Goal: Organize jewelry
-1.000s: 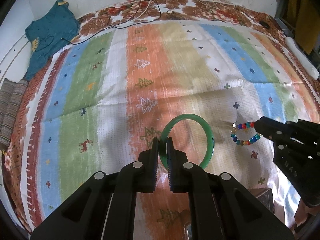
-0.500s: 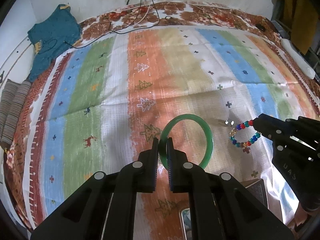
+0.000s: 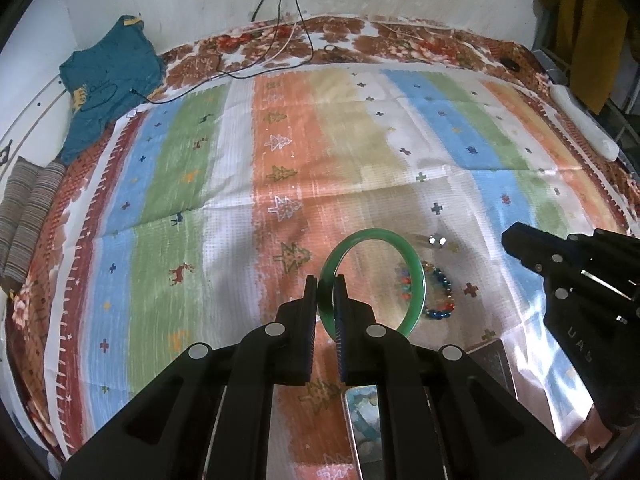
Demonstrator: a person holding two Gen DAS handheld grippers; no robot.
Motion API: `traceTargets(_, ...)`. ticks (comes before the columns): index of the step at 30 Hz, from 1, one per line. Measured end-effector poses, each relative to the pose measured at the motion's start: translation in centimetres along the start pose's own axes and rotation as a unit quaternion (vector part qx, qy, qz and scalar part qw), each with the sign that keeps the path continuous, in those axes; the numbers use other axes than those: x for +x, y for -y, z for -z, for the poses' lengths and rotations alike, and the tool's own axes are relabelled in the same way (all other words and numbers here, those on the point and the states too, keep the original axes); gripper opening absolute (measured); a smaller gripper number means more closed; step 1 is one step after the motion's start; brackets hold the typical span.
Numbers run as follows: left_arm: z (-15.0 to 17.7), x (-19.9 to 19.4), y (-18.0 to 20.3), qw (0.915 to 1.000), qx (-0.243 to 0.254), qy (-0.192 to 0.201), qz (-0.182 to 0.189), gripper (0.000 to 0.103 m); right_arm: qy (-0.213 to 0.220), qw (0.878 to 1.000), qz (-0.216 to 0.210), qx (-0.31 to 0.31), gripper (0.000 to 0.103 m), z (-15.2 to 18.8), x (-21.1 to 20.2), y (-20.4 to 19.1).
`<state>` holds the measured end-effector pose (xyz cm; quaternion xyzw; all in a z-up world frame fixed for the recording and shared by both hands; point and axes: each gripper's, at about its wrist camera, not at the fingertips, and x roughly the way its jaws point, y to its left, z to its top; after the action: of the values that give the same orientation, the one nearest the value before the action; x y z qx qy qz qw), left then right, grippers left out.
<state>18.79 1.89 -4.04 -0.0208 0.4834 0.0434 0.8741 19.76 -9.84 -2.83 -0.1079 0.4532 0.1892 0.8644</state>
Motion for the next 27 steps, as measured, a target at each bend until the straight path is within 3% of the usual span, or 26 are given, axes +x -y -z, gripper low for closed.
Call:
traceTargets(7,0.5,-0.1,-0.1,1.0000,-0.004,-0.004,0.000,0.008,-0.024,1.000,0.004,0.014,0.003,0.7,0.9,0.6)
traceTargets(14,0.7,0.5,0.0,0.9999,-0.004,-0.014,0.000,0.009,-0.080,0.996,0.010,0.045,0.004,1.6,3.9,2.4)
traceTargets(15,0.7,0.6,0.1,0.9999,-0.003,-0.015,0.001,0.010,-0.083,0.995,0.010,0.047,0.013,1.7,4.1,2.5)
traceTargets(16,0.7,0.6,0.1,0.9999,-0.002,-0.016,0.001,0.010,-0.085,0.995,0.009,0.051,0.032,1.8,4.3,2.6)
traceTargets(17,0.7,0.7,0.2,0.9999,-0.002,-0.017,0.001,0.010,-0.085,0.995,0.007,0.053,0.036,1.8,4.4,2.6)
traceTargets(27,0.5,1.2,0.4,0.9997,-0.005,-0.022,0.007,0.010,-0.124,0.991,0.004,0.059,0.036,2.0,7.8,2.8)
